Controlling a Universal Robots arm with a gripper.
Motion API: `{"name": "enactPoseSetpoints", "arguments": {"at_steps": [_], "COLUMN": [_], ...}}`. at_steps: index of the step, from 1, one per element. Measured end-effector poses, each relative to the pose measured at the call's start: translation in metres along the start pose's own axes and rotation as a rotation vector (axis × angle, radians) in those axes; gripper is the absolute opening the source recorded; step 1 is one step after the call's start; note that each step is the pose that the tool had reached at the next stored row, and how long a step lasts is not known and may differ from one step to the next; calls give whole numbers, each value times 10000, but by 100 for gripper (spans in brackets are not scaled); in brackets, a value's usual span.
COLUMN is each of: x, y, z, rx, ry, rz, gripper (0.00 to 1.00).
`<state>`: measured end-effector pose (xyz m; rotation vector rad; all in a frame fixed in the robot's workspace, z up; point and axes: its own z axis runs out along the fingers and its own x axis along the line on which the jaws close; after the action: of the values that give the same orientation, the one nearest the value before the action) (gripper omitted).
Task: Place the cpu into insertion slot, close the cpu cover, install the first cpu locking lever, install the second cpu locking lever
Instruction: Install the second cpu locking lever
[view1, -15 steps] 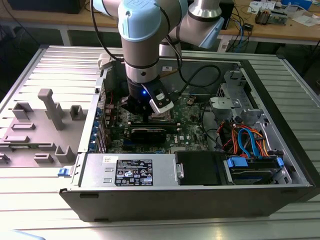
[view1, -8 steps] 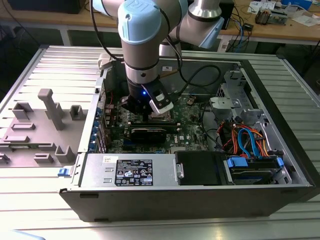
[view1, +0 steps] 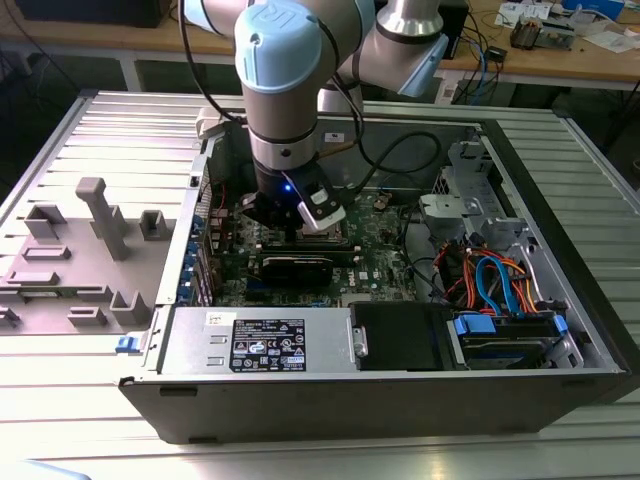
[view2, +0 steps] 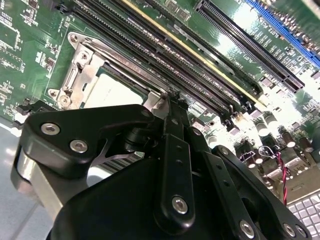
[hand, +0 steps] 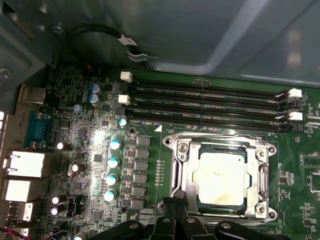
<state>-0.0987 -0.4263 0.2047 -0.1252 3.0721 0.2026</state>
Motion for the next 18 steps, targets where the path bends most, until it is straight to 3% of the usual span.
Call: {"name": "enactPoseSetpoints", "arguments": {"at_steps": [18], "x": [5], "y": [0], "z": [0], "rx": [1], "ry": [0], "rz": [1], "gripper": [11]}}
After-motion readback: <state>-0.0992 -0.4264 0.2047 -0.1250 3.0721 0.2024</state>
